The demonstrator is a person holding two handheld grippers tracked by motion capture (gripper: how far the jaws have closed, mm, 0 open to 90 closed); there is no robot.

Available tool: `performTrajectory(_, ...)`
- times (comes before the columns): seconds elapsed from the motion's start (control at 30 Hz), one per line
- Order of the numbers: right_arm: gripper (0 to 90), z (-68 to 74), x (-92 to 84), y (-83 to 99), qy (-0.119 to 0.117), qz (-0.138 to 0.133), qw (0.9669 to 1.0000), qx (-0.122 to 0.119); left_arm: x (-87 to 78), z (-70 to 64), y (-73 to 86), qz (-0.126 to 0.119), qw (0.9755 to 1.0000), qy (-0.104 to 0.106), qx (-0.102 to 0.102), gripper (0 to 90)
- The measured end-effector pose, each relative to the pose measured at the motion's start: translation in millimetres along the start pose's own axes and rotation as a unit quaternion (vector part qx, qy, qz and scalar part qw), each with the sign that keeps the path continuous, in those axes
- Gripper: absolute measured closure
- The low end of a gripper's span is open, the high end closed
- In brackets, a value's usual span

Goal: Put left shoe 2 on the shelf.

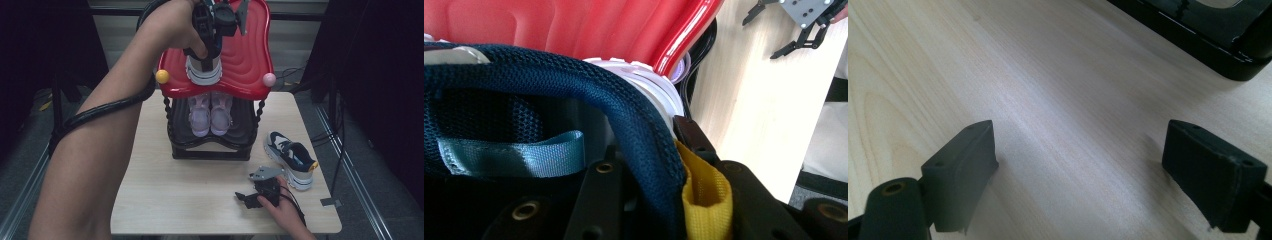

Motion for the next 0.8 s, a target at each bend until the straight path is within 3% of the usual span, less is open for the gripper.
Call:
performTrajectory(0.07, 13.4, 0.1, 0.0, 0.0, 0.000, 0.000, 1.0000, 0.001, 1.3, 3.0, -0.8, 0.003, 1.0000, -0.004, 0.008, 74.5)
performTrajectory(0.13, 13.4, 0.0, 0.0, 0.0, 0.000, 0.000, 1.0000, 0.000, 2.0, 3.7, -0.9, 0.001, 1.0000, -0.007, -0.003, 74.4)
performTrajectory(0.3, 13.4, 0.0, 0.0, 0.0, 0.000, 0.000, 1.0000, 0.000, 3.6, 8.2, 0.5, 0.002, 0.9999, -0.015, -0.005, 74.3)
performTrajectory(0.33, 13.4, 0.1, 0.0, 0.0, 0.000, 0.000, 1.0000, 0.001, 4.4, 10.3, 0.9, 0.003, 0.9999, -0.016, 0.005, 74.4)
performTrajectory(0.37, 13.3, 0.0, 0.0, 0.0, 0.000, 0.000, 1.0000, 0.000, 5.1, 9.4, 1.3, 0.003, 0.9999, -0.015, -0.003, 74.3)
performTrajectory(0.4, 13.4, 0.1, 0.0, 0.0, 0.000, 0.000, 1.0000, 0.001, 5.4, 11.1, 1.4, 0.004, 0.9998, -0.017, 0.006, 74.3)
performTrajectory(0.53, 13.4, 0.1, 0.0, 0.0, 0.000, 0.000, 1.0000, 0.001, 7.3, 10.7, 2.5, 0.002, 0.9998, -0.017, -0.003, 74.0)
performTrajectory(0.63, 13.4, 0.1, 0.0, 0.0, 0.000, 0.000, 1.0000, 0.001, 7.3, 13.7, 3.3, 0.002, 0.9997, -0.022, 0.008, 73.7)
performTrajectory(0.8, 13.4, 0.0, 0.0, 0.0, 0.000, 0.000, 1.0000, 0.000, 8.2, 14.7, 4.4, 0.002, 0.9997, -0.023, 0.000, 73.3)
Point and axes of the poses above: each handheld gripper's, and its own axes: x roughly forward along the jaws, y roughly out of its underside, z roughly to its left, the point moved 7 cm from there along x, roughly forward along the jaws, and after that the axes turned 7 degrees about -y, right-handed, at the moved point
